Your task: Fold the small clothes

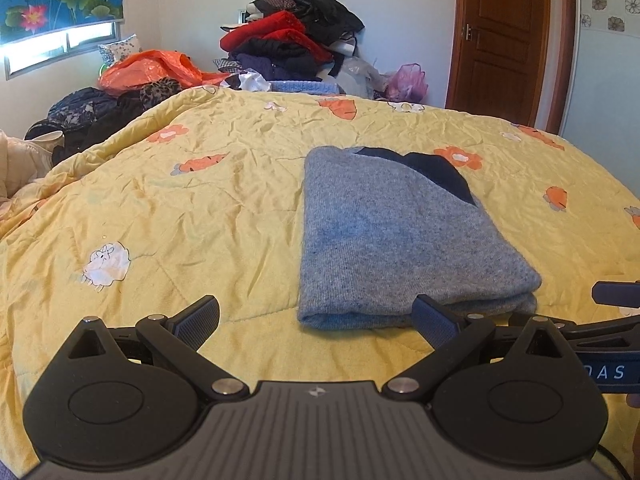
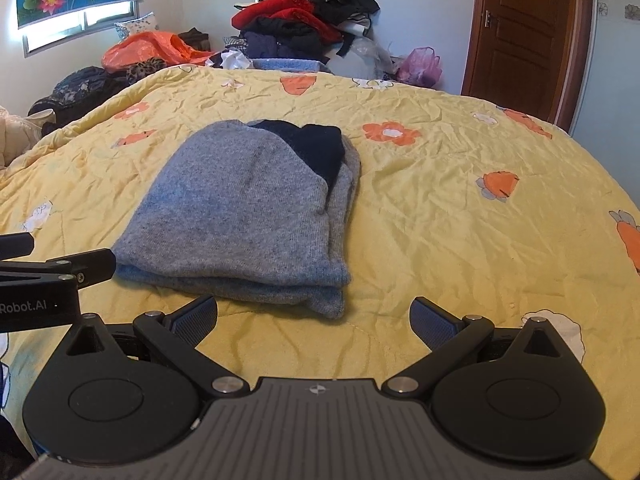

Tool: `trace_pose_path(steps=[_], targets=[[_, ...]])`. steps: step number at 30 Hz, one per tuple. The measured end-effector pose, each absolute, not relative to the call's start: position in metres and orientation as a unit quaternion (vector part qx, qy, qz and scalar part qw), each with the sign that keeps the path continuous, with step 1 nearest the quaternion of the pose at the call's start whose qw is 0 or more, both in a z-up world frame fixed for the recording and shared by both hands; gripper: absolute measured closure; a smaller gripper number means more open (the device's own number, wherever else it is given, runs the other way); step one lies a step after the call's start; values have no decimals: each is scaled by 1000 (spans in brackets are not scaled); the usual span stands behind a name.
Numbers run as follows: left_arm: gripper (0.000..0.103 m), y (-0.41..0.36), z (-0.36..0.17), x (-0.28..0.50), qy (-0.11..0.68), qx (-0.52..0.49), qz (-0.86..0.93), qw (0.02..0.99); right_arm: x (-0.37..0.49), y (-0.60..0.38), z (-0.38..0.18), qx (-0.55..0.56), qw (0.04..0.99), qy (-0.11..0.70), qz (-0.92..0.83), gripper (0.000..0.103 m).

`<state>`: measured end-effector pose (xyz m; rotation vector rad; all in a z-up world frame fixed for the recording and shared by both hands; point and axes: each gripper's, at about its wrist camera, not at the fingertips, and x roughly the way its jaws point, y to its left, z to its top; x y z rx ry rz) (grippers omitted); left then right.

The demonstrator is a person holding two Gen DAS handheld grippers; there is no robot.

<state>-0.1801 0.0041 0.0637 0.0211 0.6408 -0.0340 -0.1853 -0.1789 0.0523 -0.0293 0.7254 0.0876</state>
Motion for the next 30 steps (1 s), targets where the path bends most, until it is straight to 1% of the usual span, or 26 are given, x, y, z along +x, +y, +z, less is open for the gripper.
trace_pose_path(steps=[30], targets=[[0, 3, 62, -178, 325, 13, -18, 946, -180, -179, 59, -23, 936, 350, 31, 0]])
